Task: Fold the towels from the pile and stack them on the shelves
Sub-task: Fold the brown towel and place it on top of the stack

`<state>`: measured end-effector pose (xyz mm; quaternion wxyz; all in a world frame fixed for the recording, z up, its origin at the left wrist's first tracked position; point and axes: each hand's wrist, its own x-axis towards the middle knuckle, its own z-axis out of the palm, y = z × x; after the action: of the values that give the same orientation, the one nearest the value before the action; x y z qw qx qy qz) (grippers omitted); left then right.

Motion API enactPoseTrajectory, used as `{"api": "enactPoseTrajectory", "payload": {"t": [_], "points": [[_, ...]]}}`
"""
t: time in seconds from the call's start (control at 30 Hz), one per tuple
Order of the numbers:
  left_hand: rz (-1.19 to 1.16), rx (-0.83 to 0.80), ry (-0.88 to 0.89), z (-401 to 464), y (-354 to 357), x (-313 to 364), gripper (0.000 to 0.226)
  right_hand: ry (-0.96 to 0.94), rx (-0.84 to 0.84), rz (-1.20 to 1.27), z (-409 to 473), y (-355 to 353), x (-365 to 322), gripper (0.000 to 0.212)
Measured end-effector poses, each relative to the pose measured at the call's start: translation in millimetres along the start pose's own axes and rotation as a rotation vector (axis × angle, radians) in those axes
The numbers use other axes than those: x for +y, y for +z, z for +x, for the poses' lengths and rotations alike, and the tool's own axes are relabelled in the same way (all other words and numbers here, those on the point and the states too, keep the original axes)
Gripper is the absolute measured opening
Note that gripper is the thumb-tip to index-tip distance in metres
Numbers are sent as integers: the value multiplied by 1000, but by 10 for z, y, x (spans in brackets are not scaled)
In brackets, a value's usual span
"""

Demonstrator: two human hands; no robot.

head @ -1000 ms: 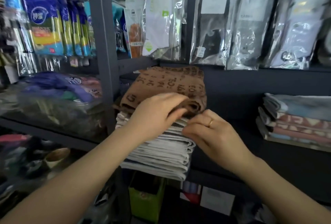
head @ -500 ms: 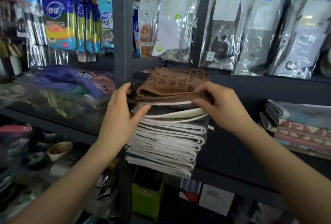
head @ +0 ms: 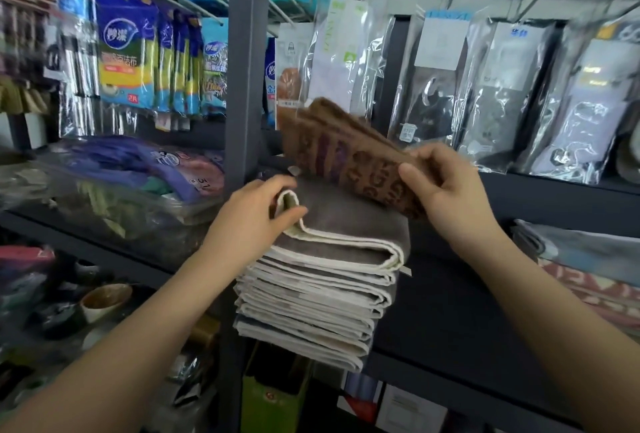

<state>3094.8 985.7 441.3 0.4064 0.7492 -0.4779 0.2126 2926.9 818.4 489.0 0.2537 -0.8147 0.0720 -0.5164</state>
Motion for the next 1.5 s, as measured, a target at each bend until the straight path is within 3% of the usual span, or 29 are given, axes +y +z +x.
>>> {"api": "enactPoseTrajectory", "payload": {"t": [0.1,0.17,0.27,0.37,0.4,0.47,0.53,0.57,0.67,0.77,0.9,1.0,1.07,1.17,1.27,1.37,1.43,1.5], "points": [[26,-24,-64,-1,-58,-31,13,-299,-393,-261,-100,11,-35,16],[-65,61,-172,-67,-56,-64,29,-365,-600,-333,-187,62,14,22],[-268,191,-254,-177,-62,-90,41,-383,-639,-244,-225,57,50,30],[-301,192,-241,-184,-82,-35,22,-299,-708,-35,-162,6,20,50],[-310,220,-240,-153,-101,-12,20,-203,-682,81,-110,-20,27,53],[-351,271,-218,-84,-171,88,27,28,-457,230,25,-37,167,47],[-284,140,-236,30,-250,232,37,243,-165,145,193,2,471,31],[-139,-4,-275,119,-282,307,47,366,-111,105,271,45,635,23],[297,-350,-315,515,-278,435,60,749,-183,316,463,174,949,20],[500,-574,-301,833,-127,511,68,898,-182,418,675,242,1109,19],[536,-618,-332,1098,106,576,71,989,-178,539,917,395,1248,25],[523,-629,-370,1237,222,515,53,1015,-197,566,1004,475,1281,45],[454,-565,-346,1272,274,460,36,982,-170,618,1051,466,1331,54],[359,-501,-289,1225,328,435,51,912,-144,615,998,428,1451,41],[695,-555,-203,1171,358,457,46,830,-224,391,872,423,1591,48],[542,-552,7,1102,403,616,45,405,-256,-182,778,339,1520,59],[423,-690,-18,986,466,715,66,75,-307,-193,690,296,1293,41],[496,-804,-52,826,514,724,92,-89,-553,-42,652,310,1110,36]]}}
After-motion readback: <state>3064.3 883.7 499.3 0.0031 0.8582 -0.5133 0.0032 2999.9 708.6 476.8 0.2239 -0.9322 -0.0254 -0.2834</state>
